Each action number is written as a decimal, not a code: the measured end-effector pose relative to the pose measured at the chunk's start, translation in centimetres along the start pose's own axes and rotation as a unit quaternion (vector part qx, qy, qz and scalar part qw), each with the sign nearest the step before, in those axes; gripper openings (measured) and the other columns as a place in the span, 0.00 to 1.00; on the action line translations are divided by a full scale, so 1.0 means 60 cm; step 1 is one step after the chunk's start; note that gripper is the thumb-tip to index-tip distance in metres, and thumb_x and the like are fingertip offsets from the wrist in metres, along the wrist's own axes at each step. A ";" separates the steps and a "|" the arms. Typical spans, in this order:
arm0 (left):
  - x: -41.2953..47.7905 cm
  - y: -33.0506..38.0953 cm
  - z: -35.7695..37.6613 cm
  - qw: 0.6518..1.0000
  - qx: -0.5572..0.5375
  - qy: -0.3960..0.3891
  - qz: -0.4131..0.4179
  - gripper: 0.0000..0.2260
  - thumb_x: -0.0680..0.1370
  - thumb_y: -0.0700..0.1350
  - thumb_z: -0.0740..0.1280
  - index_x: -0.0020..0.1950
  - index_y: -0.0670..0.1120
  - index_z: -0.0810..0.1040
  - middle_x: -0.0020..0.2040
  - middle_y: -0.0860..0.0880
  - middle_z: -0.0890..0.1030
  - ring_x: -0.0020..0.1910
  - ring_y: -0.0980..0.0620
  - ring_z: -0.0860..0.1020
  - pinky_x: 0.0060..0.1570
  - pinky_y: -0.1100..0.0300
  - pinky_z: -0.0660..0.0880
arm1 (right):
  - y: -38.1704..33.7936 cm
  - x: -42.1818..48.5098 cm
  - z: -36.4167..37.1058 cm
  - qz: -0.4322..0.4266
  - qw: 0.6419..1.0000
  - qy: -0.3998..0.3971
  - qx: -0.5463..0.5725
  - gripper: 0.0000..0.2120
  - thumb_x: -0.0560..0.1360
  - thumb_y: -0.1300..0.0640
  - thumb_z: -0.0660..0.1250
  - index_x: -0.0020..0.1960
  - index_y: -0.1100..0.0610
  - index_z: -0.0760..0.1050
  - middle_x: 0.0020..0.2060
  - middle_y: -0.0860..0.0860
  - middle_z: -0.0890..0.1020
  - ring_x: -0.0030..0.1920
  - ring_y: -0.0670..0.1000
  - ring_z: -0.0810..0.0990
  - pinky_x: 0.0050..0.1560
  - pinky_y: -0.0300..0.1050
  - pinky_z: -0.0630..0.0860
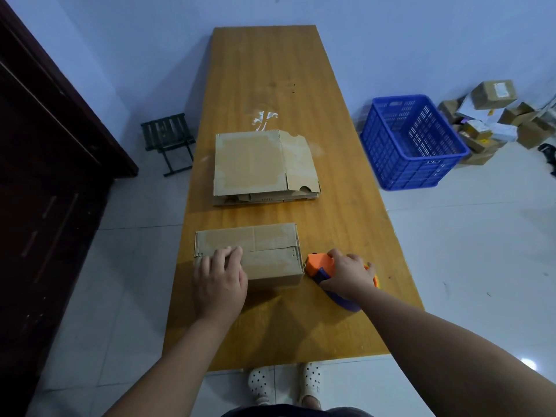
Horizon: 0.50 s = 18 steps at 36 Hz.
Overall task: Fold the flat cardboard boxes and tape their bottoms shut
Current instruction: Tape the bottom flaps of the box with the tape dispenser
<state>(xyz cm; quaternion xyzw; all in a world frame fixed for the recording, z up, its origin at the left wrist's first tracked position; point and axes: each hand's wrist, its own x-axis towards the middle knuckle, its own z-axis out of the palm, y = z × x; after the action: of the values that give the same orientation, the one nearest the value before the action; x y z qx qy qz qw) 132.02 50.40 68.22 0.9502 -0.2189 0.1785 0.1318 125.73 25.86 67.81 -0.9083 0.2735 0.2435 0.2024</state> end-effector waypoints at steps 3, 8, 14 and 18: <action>-0.001 -0.001 0.001 1.000 0.004 0.003 0.001 0.12 0.76 0.42 0.62 0.57 0.43 0.80 0.49 0.43 0.79 0.46 0.43 0.76 0.46 0.46 0.75 | 0.000 0.001 -0.006 -0.002 1.000 -0.003 -0.013 0.31 0.72 0.36 0.66 0.70 0.44 0.62 0.64 0.49 0.75 0.70 0.55 0.67 0.71 0.66 0.50; -0.001 -0.001 0.002 1.000 0.002 0.002 0.001 0.18 0.76 0.45 0.54 0.56 0.43 0.81 0.49 0.43 0.79 0.45 0.43 0.76 0.46 0.48 0.75 | -0.020 0.012 -0.015 0.023 0.998 -0.056 0.008 0.30 0.71 0.36 0.68 0.68 0.45 0.66 0.63 0.49 0.75 0.69 0.57 0.66 0.70 0.68 0.55; 0.002 -0.001 0.006 1.000 0.003 0.004 -0.004 0.18 0.76 0.45 0.54 0.56 0.43 0.81 0.49 0.43 0.79 0.46 0.43 0.76 0.47 0.47 0.75 | -0.034 0.027 -0.011 0.056 0.996 -0.063 0.028 0.28 0.71 0.41 0.70 0.68 0.45 0.66 0.62 0.52 0.75 0.68 0.58 0.67 0.70 0.70 0.51; 0.002 -0.002 0.009 1.000 0.005 0.006 -0.002 0.18 0.77 0.45 0.55 0.56 0.43 0.81 0.49 0.43 0.79 0.45 0.44 0.76 0.46 0.48 0.74 | -0.039 0.037 -0.005 0.074 0.994 -0.061 0.047 0.28 0.71 0.43 0.69 0.69 0.47 0.66 0.64 0.54 0.74 0.70 0.60 0.65 0.70 0.72 0.47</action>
<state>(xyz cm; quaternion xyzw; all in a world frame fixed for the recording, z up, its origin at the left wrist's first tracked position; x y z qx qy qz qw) 132.31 50.30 67.77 0.9501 -0.2158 0.1845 0.1290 128.84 26.59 67.39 -0.8585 0.3380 0.2999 0.2423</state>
